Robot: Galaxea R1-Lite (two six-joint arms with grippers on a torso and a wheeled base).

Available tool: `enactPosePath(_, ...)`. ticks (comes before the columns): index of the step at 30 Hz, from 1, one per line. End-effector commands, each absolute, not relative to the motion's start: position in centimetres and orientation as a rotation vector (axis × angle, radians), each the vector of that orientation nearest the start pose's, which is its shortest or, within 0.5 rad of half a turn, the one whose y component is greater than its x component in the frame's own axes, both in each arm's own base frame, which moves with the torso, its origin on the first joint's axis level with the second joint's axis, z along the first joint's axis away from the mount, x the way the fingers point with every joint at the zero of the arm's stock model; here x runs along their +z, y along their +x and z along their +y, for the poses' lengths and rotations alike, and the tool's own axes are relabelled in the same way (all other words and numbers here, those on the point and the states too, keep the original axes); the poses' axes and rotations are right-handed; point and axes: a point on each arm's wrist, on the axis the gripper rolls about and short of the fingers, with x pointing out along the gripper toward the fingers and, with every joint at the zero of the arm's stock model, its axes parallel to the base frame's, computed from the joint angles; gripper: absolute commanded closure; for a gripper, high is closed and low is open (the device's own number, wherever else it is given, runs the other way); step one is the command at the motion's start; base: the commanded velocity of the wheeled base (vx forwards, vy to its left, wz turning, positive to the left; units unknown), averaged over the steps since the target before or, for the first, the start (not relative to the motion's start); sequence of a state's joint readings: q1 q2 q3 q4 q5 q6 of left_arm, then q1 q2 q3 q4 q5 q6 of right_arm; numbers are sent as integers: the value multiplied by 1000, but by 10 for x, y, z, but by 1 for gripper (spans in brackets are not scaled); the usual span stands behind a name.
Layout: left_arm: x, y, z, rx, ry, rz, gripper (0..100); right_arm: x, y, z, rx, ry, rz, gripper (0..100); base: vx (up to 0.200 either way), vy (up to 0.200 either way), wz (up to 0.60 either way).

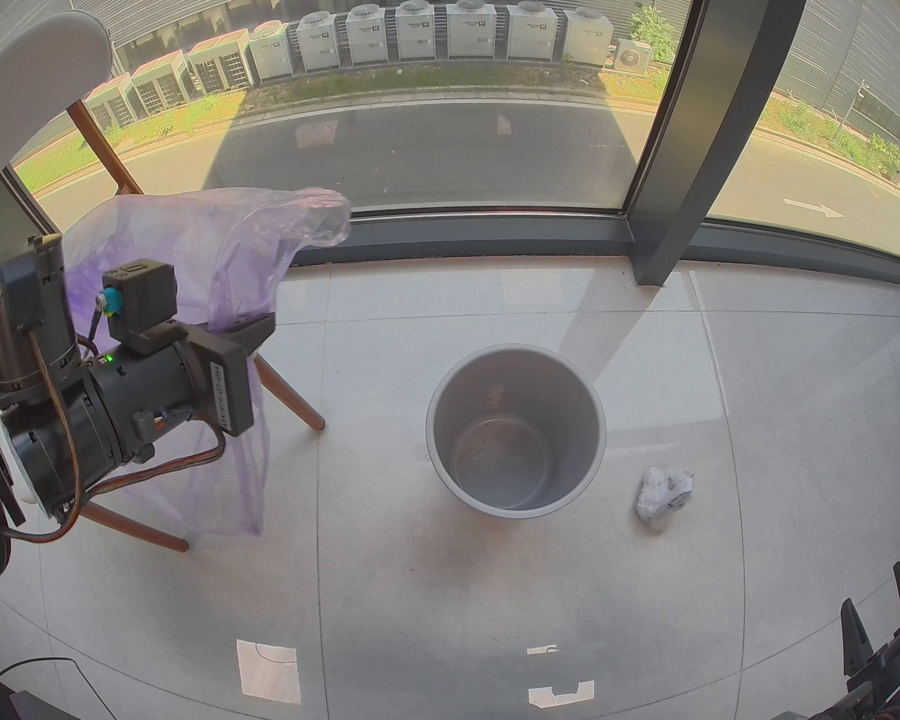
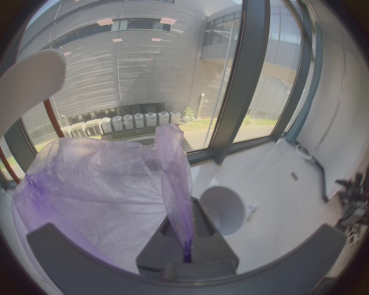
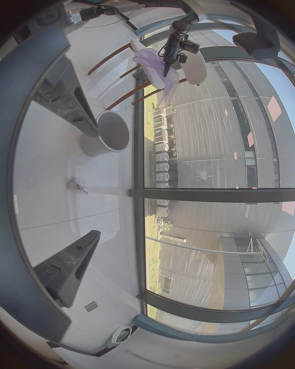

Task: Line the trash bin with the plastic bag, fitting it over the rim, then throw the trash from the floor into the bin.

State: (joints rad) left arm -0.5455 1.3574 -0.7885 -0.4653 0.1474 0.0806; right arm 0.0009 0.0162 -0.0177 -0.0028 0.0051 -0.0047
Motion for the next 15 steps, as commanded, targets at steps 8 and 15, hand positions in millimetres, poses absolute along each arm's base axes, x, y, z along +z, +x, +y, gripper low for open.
enactPosePath(8, 262, 173, -180, -677, 55, 73, 100, 76, -23, 0, 6, 0, -3, 0, 0, 0, 0)
enactPosePath(15, 260, 177, -214, -798, 34, 98, 100, 76, -23, 0, 6, 0, -3, 0, 0, 0, 0)
